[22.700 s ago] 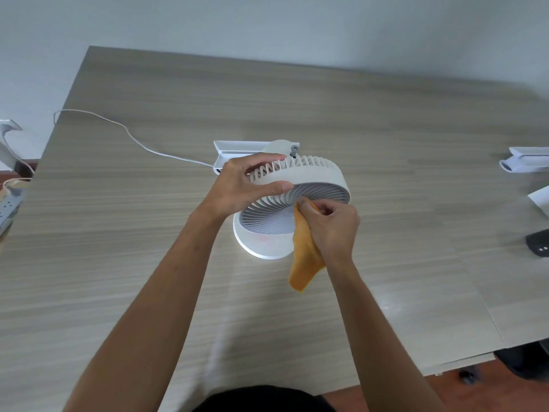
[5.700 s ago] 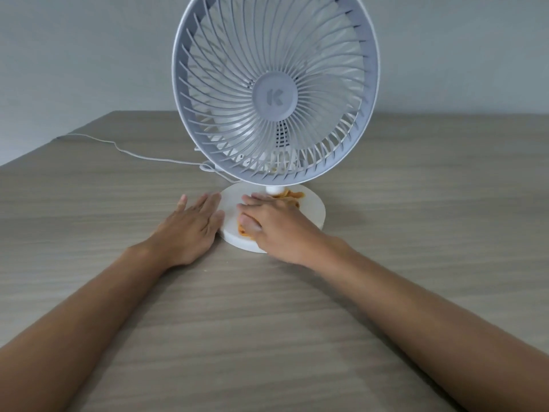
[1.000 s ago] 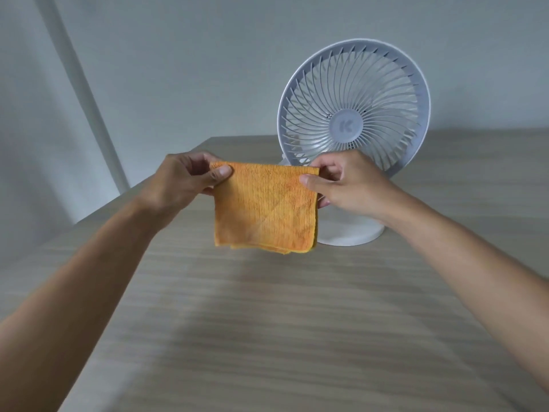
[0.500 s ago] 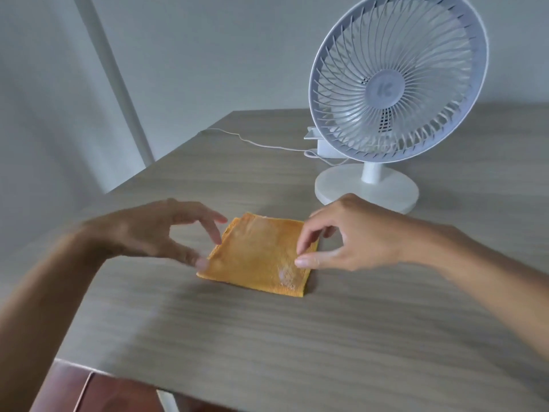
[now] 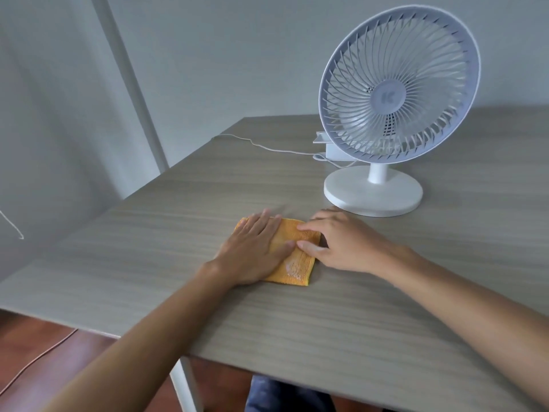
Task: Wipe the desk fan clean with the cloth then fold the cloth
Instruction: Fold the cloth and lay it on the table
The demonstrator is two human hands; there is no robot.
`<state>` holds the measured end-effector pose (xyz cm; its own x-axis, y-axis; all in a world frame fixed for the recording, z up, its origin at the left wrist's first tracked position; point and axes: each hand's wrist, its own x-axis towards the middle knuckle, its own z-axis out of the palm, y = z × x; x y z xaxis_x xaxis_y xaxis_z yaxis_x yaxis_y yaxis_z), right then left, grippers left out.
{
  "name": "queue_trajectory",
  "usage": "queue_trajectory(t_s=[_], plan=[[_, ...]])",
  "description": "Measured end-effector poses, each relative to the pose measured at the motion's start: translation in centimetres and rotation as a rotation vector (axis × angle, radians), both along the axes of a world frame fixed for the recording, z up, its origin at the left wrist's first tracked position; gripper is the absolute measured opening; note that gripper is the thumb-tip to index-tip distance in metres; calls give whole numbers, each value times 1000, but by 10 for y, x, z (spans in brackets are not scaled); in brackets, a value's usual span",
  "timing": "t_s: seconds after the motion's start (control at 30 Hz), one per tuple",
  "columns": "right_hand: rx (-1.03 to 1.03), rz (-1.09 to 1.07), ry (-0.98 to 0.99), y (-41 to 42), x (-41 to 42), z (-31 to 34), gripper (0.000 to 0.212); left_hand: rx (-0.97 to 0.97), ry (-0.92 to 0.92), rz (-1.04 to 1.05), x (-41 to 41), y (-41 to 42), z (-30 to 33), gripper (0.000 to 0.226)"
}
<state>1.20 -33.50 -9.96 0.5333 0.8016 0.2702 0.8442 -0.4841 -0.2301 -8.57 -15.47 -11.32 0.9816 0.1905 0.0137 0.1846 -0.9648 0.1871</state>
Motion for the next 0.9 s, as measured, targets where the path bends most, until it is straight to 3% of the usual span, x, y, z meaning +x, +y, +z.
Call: queue_trajectory(t_s=[0.53, 0.6, 0.7, 0.9], plan=[[-27, -7, 21, 60, -46, 2, 45, 58, 59, 93, -48, 49, -1, 80], [-24, -39, 18, 55, -44, 2, 43, 98, 82, 76, -41, 45, -1, 88], [1, -100, 48, 40, -38, 2, 41, 63, 58, 70, -28, 28, 0, 78], [4, -236, 73, -11, -14, 3, 42, 41, 40, -11, 12, -19, 0, 78]])
